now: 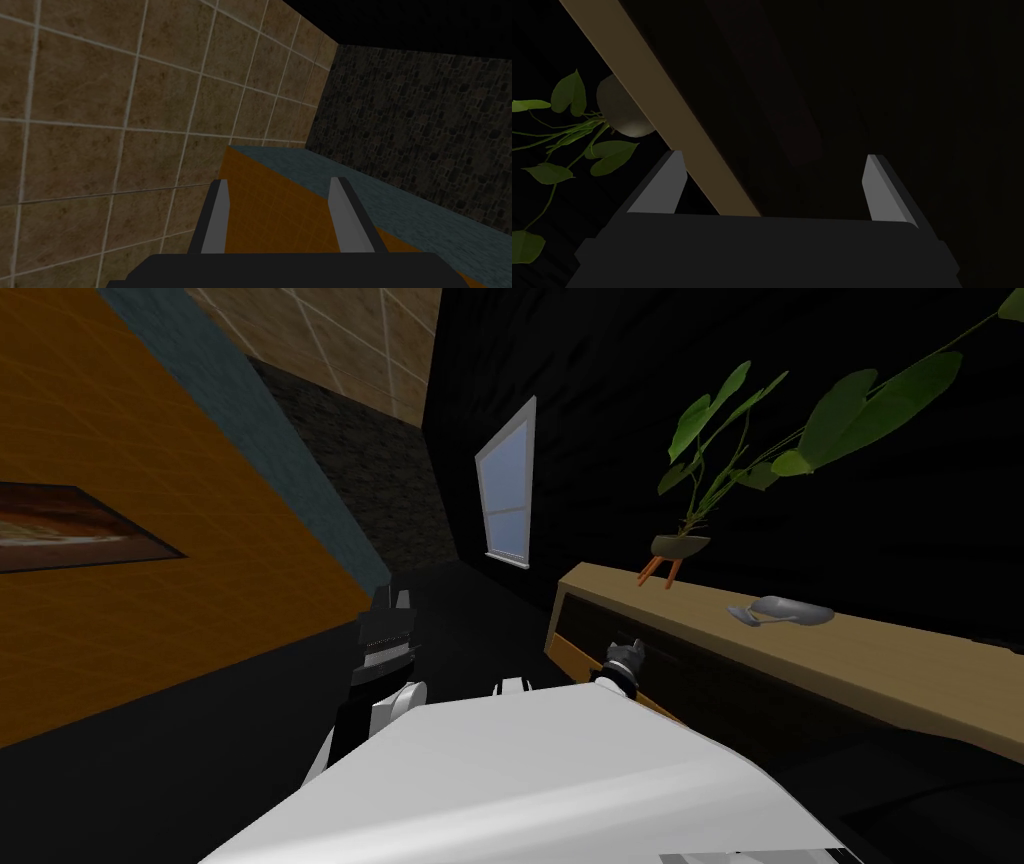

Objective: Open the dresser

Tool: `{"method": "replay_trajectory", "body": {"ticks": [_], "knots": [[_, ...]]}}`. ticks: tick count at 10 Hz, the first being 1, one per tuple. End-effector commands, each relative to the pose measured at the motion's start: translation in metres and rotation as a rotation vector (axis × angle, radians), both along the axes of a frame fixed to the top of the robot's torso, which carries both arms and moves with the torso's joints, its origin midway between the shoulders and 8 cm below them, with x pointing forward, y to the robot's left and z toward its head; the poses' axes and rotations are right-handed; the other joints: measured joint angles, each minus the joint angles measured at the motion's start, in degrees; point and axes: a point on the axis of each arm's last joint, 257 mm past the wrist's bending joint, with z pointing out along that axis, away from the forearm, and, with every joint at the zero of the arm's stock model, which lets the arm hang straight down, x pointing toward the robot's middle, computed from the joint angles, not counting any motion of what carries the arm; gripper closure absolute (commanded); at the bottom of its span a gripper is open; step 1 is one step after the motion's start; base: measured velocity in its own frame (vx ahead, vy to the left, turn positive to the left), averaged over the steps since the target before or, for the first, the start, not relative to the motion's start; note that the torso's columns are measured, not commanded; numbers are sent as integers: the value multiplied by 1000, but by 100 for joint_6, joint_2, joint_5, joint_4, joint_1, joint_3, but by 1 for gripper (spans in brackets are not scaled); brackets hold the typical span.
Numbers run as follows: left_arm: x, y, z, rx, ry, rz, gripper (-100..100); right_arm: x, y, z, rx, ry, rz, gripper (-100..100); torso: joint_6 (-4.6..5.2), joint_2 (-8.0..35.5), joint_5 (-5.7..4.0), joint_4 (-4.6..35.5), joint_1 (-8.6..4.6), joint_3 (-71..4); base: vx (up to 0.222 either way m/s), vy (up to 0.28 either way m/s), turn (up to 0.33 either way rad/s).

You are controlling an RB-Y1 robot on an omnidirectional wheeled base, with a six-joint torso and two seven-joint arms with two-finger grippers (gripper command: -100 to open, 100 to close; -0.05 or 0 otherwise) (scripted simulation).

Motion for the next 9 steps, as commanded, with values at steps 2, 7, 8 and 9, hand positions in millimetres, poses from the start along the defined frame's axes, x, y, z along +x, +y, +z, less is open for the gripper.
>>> {"method": "replay_trajectory", "body": {"ticks": [2, 7, 8, 9], "knots": [[0, 0, 0, 0, 0, 0, 0, -9, 4, -6, -100, 86, -31, -100, 0, 2, 1, 1, 4, 1, 25, -64, 113], [0, 0, 0, 0, 0, 0, 0, -22, 25, -25, -177, 191, -66, -100, 1, 2, 2, 1, 9, 1, 17, -62, 94], [0, 0, 0, 0, 0, 0, 0, -19, 20, -22, -172, 179, -61, -100, 1, 2, 1, 1, 4, 1, 4, -31, 16], [0, 0, 0, 0, 0, 0, 0, -12, 17, -15, -173, 181, -56, -100, 2, 4, 3, 1, 12, 2, 52, -81, -49]]}}
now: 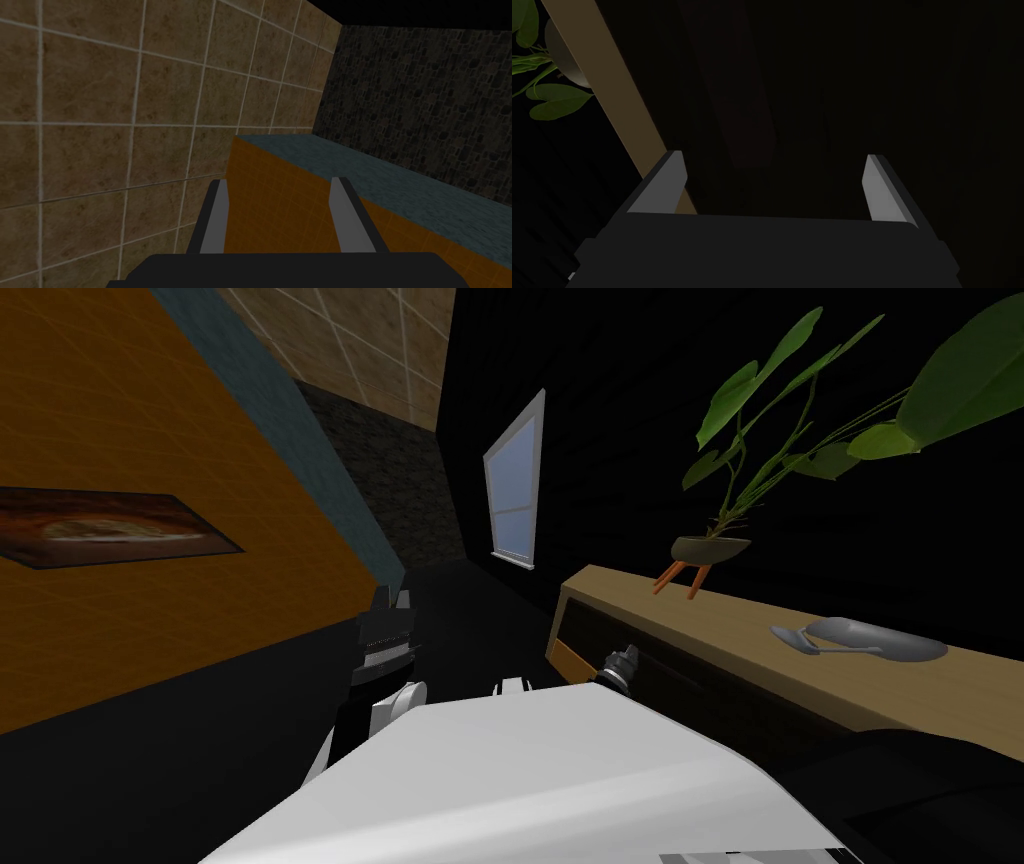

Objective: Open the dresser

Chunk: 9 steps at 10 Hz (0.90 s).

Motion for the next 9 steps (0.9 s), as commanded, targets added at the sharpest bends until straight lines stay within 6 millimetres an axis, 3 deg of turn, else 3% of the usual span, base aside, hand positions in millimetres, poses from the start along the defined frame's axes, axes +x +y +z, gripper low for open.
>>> {"method": "replay_trajectory", "body": {"ticks": [1, 2, 4, 9], "knots": [[0, 0, 0, 0, 0, 0, 0, 4, -2, 3, 2, -3, 2, -100, -1, -15, -3, -3, -20, -8, 34, -52, -4], [0, 0, 0, 0, 0, 0, 0, 5, -2, 3, 1, -1, 4, 100, -2, -7, -4, -3, -6, -5, 5, -9, 2], [0, 0, 0, 0, 0, 0, 0, 6, 3, 5, 1, -2, 8, 100, -9, 2, -43, -19, -4, 16, -84, 101, -24], [0, 0, 0, 0, 0, 0, 0, 8, 14, 8, 0, -1, 15, 100, 1, -24, -12, -5, -45, -12, -96, 121, -13]]}}
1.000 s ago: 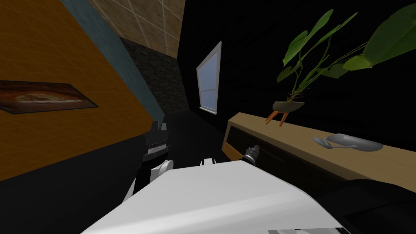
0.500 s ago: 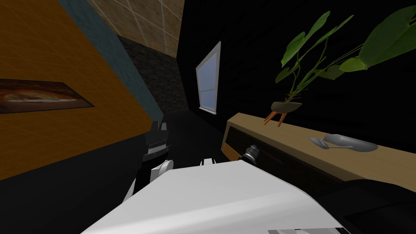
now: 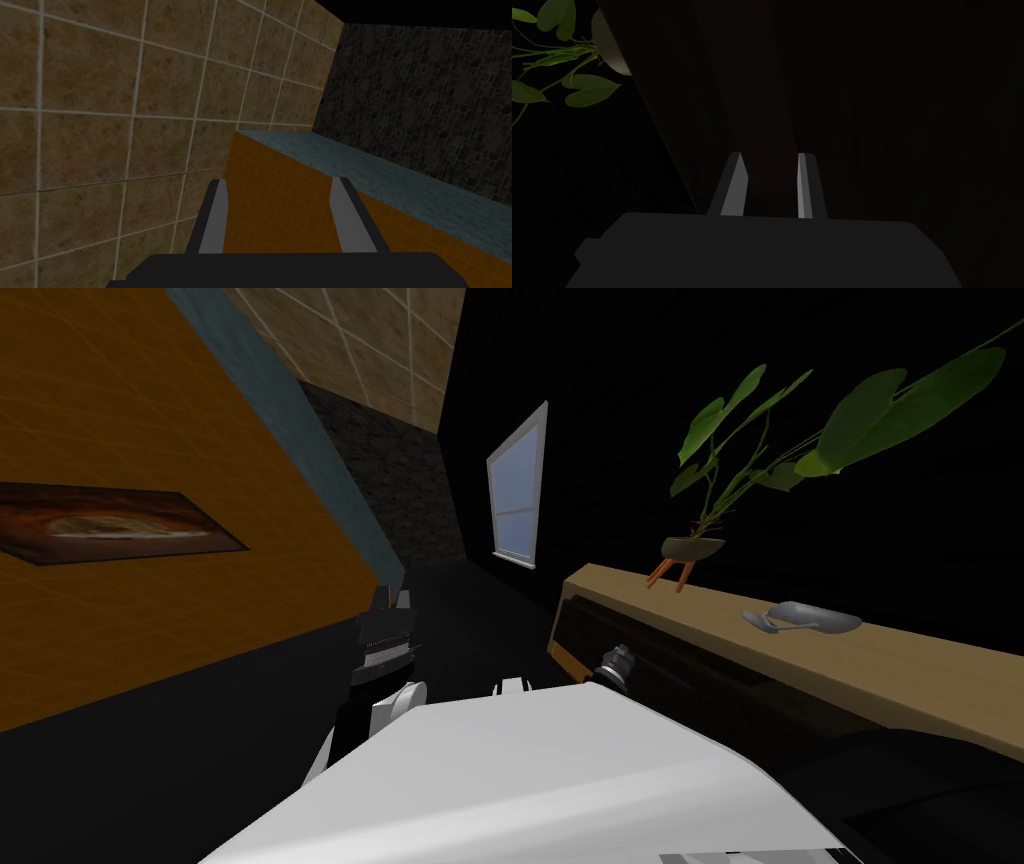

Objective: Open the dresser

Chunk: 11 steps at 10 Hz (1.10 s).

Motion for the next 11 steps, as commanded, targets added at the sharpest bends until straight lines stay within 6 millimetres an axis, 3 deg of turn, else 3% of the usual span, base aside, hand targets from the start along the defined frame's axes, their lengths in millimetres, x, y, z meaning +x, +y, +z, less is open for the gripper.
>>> {"method": "replay_trajectory", "body": {"ticks": [1, 4, 5, 11], "knots": [[0, 0, 0, 0, 0, 0, 0, -1, 6, -1, 1, 4, 3, 100, -1, 15, -7, -4, 24, 9, -132, 153, -7], [0, 0, 0, 0, 0, 0, 0, -1, 9, 1, -3, 2, 4, 100, -4, 5, -10, -7, 21, 8, -80, 129, -13], [0, 0, 0, 0, 0, 0, 0, 7, 13, 9, 3, 9, 14, -100, -4, -7, -1, -2, -1, -4, -19, 22, -88], [0, 0, 0, 0, 0, 0, 0, 31, 23, 45, -2, 7, 52, -100, -3, 24, 11, 5, 42, 13, -8, 2, -66]]}}
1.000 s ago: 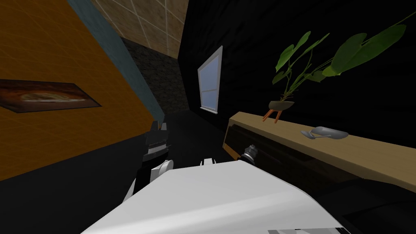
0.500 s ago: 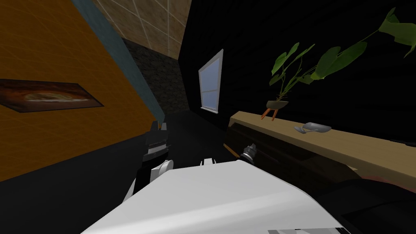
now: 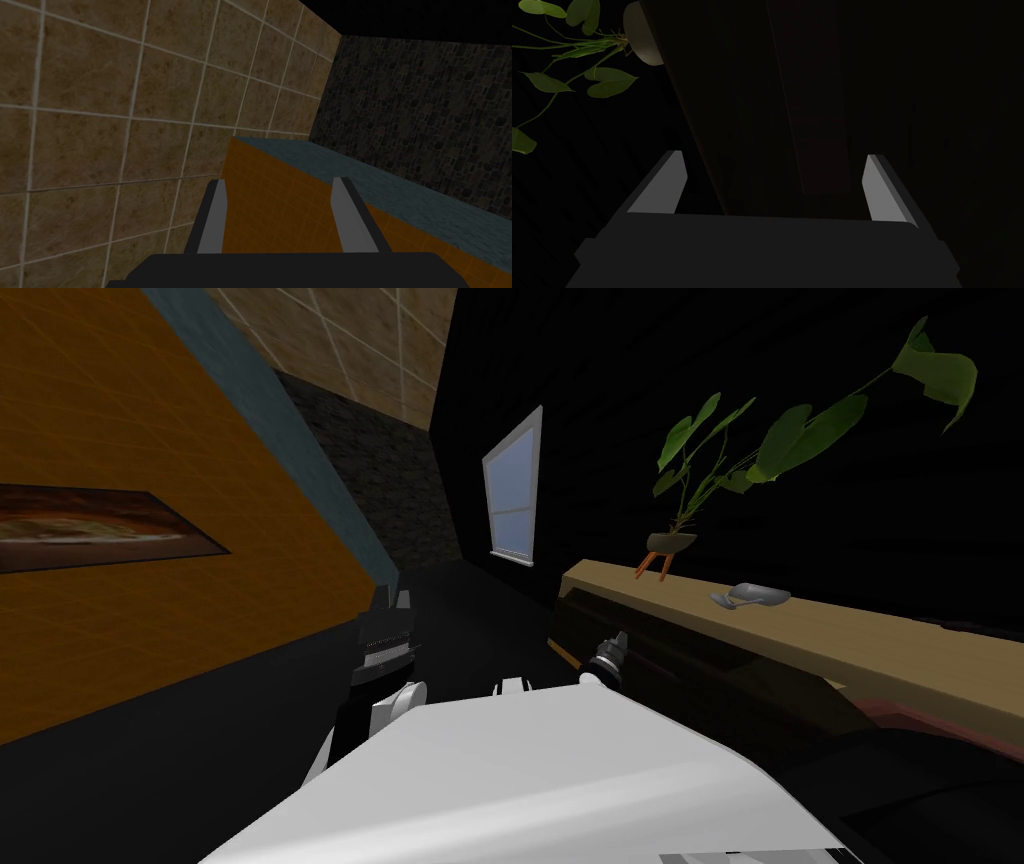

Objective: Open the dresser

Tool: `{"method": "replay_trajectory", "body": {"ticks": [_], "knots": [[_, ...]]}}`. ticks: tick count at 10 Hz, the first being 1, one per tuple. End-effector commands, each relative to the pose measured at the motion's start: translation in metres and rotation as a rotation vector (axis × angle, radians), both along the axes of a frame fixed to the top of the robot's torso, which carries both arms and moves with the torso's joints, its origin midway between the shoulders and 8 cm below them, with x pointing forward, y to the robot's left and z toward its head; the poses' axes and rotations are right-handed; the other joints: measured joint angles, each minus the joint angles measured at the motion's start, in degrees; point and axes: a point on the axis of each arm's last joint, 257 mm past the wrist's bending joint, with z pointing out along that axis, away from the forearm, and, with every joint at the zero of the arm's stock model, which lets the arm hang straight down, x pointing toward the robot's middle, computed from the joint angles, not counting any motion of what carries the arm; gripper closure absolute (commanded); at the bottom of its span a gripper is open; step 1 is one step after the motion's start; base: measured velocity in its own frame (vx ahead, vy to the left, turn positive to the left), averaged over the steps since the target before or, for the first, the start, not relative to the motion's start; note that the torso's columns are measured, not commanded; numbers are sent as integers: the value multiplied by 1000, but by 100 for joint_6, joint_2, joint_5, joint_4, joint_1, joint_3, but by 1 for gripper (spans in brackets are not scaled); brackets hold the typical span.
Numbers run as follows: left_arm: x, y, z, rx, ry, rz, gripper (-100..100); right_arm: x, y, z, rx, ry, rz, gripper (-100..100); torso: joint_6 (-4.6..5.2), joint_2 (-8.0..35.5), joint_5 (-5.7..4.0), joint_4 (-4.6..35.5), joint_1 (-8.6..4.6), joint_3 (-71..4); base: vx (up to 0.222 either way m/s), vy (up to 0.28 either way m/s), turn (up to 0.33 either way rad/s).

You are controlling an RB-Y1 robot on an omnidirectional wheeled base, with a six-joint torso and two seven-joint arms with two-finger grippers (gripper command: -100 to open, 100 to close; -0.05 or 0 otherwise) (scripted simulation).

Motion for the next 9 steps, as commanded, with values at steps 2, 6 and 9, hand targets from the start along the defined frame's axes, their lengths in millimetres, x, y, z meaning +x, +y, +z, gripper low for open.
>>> {"method": "replay_trajectory", "body": {"ticks": [2, 6, 9], "knots": [[0, 0, 0, 0, 0, 0, 0, 13, 6, 25, -11, 0, 27, -100, 2, 3, 12, 8, 5, -2, -10, 7, -67], [0, 0, 0, 0, 0, 0, 0, 9, 8, 13, 2, 16, 25, 0, 1, 8, 13, 9, 11, 2, 0, 0, -3], [0, 0, 0, 0, 0, 0, 0, 9, 8, 11, 5, 19, 25, 0, 1, 1, 5, 3, 2, -1, 0, 0, 0]]}}
